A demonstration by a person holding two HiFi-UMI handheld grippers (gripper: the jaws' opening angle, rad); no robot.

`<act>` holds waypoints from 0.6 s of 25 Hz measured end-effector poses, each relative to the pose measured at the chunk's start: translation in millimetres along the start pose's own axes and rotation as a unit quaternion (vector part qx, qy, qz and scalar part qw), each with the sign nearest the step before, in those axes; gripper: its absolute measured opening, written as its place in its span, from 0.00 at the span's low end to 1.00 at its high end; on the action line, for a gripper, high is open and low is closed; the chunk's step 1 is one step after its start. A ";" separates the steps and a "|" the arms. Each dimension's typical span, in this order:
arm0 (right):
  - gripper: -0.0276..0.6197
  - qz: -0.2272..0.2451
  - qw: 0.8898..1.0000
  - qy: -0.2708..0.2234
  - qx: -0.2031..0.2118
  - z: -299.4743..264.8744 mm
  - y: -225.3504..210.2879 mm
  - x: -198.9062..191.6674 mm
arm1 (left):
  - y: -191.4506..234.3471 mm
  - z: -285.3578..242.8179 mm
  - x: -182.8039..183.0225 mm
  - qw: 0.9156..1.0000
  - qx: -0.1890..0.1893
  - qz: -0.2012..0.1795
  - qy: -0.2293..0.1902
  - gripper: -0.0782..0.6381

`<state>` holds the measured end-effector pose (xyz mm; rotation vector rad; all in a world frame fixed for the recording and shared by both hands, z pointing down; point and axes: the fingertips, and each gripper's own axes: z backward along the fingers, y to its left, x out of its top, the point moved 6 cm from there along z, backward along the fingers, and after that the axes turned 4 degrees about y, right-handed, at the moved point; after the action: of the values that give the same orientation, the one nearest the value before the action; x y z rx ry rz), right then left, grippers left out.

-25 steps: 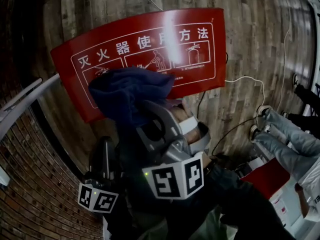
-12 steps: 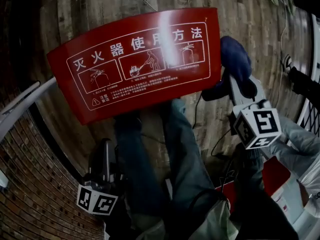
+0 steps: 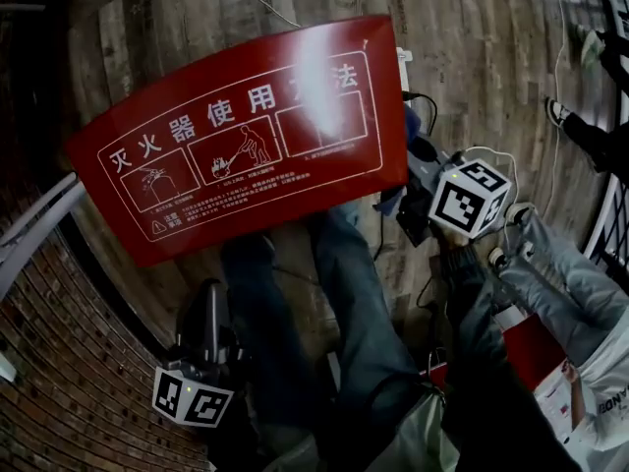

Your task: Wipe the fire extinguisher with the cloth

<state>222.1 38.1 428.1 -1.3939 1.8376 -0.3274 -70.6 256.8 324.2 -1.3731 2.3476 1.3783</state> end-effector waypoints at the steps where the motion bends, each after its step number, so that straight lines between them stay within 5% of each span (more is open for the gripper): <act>1: 0.12 0.003 1.000 0.013 -0.001 -7.1 -6.1 -3.6 | -4.7 -5.3 -3.1 1.000 0.001 0.003 0.004 0.11; 9: 0.12 -0.014 0.992 0.125 0.009 -62.1 -53.7 -28.6 | -65.1 -60.7 -21.0 0.999 -0.015 0.001 0.037 0.11; 15: 0.12 -0.033 0.987 0.156 0.012 -73.6 -64.3 -35.8 | -100.9 -94.5 -31.3 0.997 -0.046 0.009 0.058 0.11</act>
<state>217.2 28.9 531.7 -1.4518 2.0315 -0.6303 53.6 188.7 328.8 -1.4996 2.3998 1.4677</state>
